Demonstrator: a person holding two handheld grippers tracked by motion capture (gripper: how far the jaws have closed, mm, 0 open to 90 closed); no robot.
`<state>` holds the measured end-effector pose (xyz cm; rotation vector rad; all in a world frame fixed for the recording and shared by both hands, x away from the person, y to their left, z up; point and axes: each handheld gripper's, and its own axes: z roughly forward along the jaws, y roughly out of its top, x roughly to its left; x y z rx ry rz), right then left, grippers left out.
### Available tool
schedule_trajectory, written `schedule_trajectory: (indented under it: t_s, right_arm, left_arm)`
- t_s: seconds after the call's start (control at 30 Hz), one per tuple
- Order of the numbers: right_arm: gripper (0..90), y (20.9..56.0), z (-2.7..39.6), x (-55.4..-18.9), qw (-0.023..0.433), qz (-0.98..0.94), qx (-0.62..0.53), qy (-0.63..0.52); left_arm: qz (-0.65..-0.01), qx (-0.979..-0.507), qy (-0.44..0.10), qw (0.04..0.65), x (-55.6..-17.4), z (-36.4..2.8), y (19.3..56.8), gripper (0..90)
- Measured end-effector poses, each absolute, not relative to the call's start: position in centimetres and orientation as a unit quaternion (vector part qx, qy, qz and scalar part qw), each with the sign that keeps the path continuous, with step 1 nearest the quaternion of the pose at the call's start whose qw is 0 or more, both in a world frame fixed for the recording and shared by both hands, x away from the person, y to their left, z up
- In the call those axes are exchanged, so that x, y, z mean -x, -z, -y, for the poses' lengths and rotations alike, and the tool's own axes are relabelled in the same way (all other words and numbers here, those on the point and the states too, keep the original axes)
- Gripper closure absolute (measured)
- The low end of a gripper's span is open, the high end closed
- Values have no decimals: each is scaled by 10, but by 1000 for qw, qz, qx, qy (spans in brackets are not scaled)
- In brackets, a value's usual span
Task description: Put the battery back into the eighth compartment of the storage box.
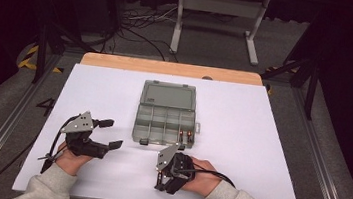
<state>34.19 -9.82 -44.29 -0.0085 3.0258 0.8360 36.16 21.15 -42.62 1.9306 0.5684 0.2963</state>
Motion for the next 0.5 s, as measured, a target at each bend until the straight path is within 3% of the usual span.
schedule_trajectory:
  t_s: [0.1,0.5]
  right_arm:
    - [405,442,98,-341,3,-963,2,-270]
    - [414,436,99,-340,6,-962,8,-272]
  left_arm:
    - [-237,-807,-124,526,-362,-211,426,189]
    - [-238,-807,-124,526,-361,-212,426,189]
